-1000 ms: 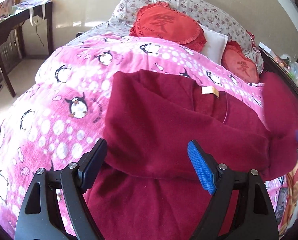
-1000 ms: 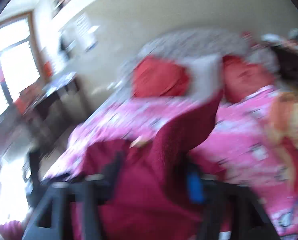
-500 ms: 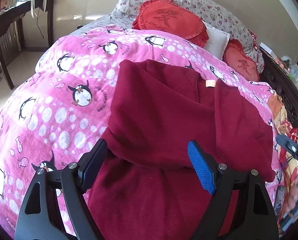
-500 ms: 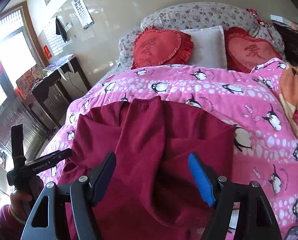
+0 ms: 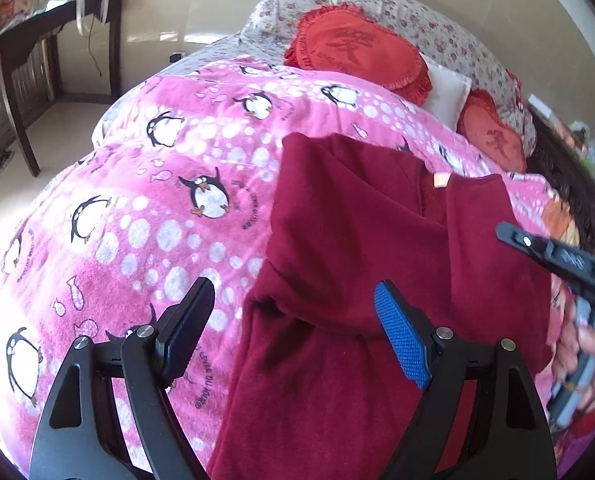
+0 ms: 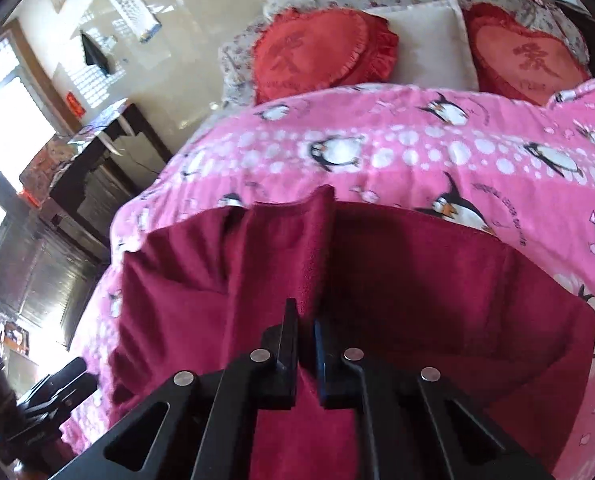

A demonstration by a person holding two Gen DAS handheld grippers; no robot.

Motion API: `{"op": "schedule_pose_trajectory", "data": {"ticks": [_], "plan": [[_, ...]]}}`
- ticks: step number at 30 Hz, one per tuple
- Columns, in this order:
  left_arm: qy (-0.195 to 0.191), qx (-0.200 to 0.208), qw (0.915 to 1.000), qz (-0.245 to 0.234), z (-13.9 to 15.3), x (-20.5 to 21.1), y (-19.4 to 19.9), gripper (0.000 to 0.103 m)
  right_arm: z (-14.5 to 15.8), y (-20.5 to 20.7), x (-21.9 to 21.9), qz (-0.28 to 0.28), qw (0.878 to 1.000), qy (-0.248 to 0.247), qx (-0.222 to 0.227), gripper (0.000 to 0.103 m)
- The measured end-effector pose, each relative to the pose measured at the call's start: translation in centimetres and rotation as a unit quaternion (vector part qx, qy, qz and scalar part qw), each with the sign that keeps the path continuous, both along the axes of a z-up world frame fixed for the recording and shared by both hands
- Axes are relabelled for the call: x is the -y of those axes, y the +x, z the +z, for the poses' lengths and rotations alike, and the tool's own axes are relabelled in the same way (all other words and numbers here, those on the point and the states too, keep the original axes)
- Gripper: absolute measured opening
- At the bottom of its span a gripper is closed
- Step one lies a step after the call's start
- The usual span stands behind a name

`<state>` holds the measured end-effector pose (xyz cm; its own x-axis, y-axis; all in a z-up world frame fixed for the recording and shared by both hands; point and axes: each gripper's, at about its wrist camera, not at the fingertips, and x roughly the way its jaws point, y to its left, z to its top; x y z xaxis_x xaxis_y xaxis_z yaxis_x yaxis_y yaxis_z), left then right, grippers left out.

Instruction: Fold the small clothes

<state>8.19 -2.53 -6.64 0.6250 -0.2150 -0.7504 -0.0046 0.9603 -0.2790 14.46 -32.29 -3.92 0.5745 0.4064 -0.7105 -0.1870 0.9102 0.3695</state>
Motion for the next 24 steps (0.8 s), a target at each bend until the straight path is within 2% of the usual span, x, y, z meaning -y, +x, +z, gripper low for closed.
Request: {"op": "schedule_pose_trajectory", "data": {"ticks": [3, 4, 6, 7, 8, 9, 14, 18, 22, 24], "plan": [[-0.061, 0.003, 0.9981, 0.015, 0.1, -2.0, 0.1, 0.083, 2.2, -3.2, -3.7, 0.063, 0.997, 0.008, 0.037, 0.006], [-0.073, 0.003, 0.997, 0.024, 0.1, -2.5, 0.1, 0.083, 2.2, -3.9, -4.8, 0.076, 0.996, 0.015, 0.037, 0.006], [-0.094, -0.001, 0.9949, 0.036, 0.1, -3.3, 0.2, 0.083, 0.8, -5.8, -7.5, 0.123, 0.992, 0.023, 0.007, 0.009], [-0.105, -0.004, 0.9937, 0.04, 0.0, -3.7, 0.1, 0.083, -0.4, -6.7, -8.9, 0.156, 0.987, 0.023, -0.024, 0.017], [-0.114, -0.007, 0.9925, 0.042, 0.0, -4.0, 0.1, 0.083, -1.0, -7.3, -9.5, 0.173, 0.984, 0.024, -0.038, 0.024], [-0.121, -0.009, 0.9918, 0.043, 0.0, -4.1, 0.0, 0.083, -1.4, -7.9, -9.5, 0.181, 0.982, 0.027, -0.043, 0.035], [-0.124, -0.03, 0.9915, 0.022, -0.5, -3.4, -0.6, 0.083, -1.2, -9.9, -5.5, 0.127, 0.991, 0.014, -0.025, 0.042], [-0.115, -0.055, 0.9917, -0.019, -1.3, -1.6, -2.2, 0.083, -0.9, -10.3, -0.5, 0.069, 0.997, 0.012, -0.033, 0.045], [-0.077, -0.107, 0.9896, -0.058, -3.3, 0.9, -3.7, 0.083, -1.7, -11.3, 4.9, 0.012, 0.999, 0.014, -0.05, 0.045], [-0.047, -0.114, 0.9905, -0.059, -3.9, 1.8, -4.5, 0.083, -2.0, -11.8, 6.6, -0.009, 0.998, 0.022, -0.058, 0.045]]}}
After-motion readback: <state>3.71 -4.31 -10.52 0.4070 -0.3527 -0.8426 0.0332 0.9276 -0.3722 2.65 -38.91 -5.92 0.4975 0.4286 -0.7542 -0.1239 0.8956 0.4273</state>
